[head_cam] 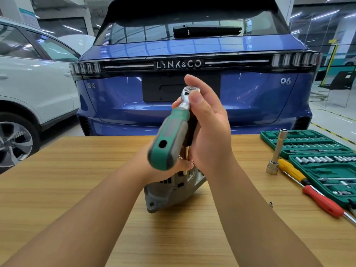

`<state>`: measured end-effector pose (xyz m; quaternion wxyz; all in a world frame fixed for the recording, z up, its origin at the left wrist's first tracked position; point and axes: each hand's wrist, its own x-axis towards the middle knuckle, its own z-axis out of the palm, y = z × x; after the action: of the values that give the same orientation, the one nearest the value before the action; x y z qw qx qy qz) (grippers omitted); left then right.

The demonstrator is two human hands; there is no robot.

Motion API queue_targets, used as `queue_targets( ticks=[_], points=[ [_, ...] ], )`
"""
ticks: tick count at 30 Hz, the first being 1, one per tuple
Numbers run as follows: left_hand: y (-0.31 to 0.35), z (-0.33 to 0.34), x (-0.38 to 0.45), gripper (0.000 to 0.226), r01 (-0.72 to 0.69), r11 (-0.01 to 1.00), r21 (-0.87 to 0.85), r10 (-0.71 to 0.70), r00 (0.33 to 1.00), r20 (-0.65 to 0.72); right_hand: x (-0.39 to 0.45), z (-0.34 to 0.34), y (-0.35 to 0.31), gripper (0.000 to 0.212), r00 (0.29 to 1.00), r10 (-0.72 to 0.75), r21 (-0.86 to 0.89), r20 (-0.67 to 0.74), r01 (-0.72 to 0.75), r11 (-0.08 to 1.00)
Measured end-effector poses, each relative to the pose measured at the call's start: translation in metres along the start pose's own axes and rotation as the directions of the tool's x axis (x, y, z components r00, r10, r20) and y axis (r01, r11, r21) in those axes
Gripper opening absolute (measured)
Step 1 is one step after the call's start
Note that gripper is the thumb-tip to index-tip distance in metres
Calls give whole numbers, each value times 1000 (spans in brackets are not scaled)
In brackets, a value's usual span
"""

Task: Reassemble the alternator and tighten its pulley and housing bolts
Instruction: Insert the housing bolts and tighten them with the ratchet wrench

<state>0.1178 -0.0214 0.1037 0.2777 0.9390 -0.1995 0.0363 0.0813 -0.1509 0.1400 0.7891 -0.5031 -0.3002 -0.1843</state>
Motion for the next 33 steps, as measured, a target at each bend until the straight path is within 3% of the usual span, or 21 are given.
queue_targets(
  ticks=[4,9,13,16,18,23,29,33],
  points=[
    [-5,3,3,34,34,996,-83,-33,999,11,-1,3,2,36,999,33,-26,-43,-34,999],
    [-1,6,5,12,-95,994,-54,93,995,-26,-1,4,-5,33,996,31,-29,-85,-34,999],
    [5,5,2,18,-47,989,-140,39,998,-57,3,-2,-10,37,991,50,40,-126,-46,998],
    [11,-4,-5,9,-101,988,-118,104,995,14,12,-3,-19,41,987,52,84,-151,-40,996],
    [14,-9,-10,6,-108,981,-160,117,992,47,21,-5,-28,43,992,36,165,-119,-16,986],
    [25,-10,-19,26,-63,986,-152,71,997,44,21,-5,-41,40,996,74,222,-52,-61,973],
    [33,-8,-37,11,-162,983,-86,160,987,-31,-1,-1,-48,35,983,178,288,-46,-158,945],
    [48,5,-52,9,-240,910,-338,254,967,-2,-14,-3,-61,28,964,263,337,-45,-234,912]
  ],
)
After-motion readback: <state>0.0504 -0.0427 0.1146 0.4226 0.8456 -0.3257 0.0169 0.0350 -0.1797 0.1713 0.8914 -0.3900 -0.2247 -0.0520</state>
